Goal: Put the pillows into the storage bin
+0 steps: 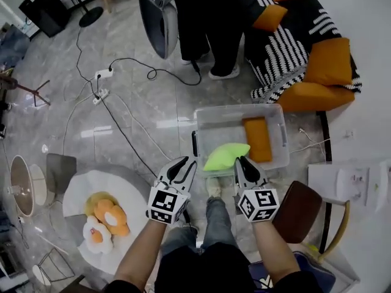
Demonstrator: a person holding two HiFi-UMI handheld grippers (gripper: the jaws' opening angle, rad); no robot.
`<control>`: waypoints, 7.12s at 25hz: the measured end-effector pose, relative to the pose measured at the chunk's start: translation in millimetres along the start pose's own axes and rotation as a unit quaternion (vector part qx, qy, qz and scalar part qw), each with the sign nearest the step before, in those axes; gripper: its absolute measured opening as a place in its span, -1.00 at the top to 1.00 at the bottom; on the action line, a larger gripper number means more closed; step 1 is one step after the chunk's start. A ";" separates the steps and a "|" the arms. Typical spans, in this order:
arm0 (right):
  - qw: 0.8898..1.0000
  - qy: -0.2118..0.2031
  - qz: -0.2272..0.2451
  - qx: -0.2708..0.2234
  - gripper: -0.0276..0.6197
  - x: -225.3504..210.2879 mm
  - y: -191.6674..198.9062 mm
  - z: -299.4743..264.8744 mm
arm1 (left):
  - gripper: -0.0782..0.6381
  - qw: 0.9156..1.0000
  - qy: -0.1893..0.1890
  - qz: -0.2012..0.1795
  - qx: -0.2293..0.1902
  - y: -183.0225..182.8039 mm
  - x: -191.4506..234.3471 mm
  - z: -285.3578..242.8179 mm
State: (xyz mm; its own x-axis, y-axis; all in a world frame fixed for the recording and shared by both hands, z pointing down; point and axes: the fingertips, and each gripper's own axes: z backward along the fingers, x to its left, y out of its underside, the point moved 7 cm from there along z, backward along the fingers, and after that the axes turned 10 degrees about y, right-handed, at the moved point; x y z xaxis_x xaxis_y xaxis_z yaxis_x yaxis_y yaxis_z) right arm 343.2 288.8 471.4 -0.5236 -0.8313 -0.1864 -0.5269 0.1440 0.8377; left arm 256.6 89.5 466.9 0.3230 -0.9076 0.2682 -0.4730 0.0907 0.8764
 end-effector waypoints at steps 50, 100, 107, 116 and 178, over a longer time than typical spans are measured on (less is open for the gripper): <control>0.655 -0.707 0.263 -0.048 0.83 536.6 -54.4 171.9 | 0.69 0.689 -0.673 0.094 -0.251 24.1 -130.3 516.2; 0.685 -0.537 0.426 0.247 0.82 622.1 437.8 -52.7 | 0.69 0.597 -0.655 0.404 -0.226 502.4 -65.3 511.0; 0.706 -0.473 0.408 0.334 0.67 600.9 517.5 -111.8 | 0.67 0.608 -0.640 0.409 -0.234 538.2 -59.9 484.2; 0.718 -0.400 0.426 0.378 0.14 590.1 585.2 -144.3 | 0.67 0.605 -0.636 0.412 -0.245 555.9 -70.0 481.8; 0.728 -0.614 0.247 0.182 0.61 541.0 73.7 4.7 | 0.50 0.737 -0.600 0.238 -0.202 182.2 -29.7 470.8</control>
State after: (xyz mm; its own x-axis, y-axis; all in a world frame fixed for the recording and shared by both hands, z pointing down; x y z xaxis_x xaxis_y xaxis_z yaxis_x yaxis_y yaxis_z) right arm 17.9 -147.8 429.9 -0.7948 0.4429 -0.4149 -0.0977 0.5814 0.8078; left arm -225.1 -60.1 430.3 -0.8720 -0.4208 0.2500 0.0624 0.4110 0.9095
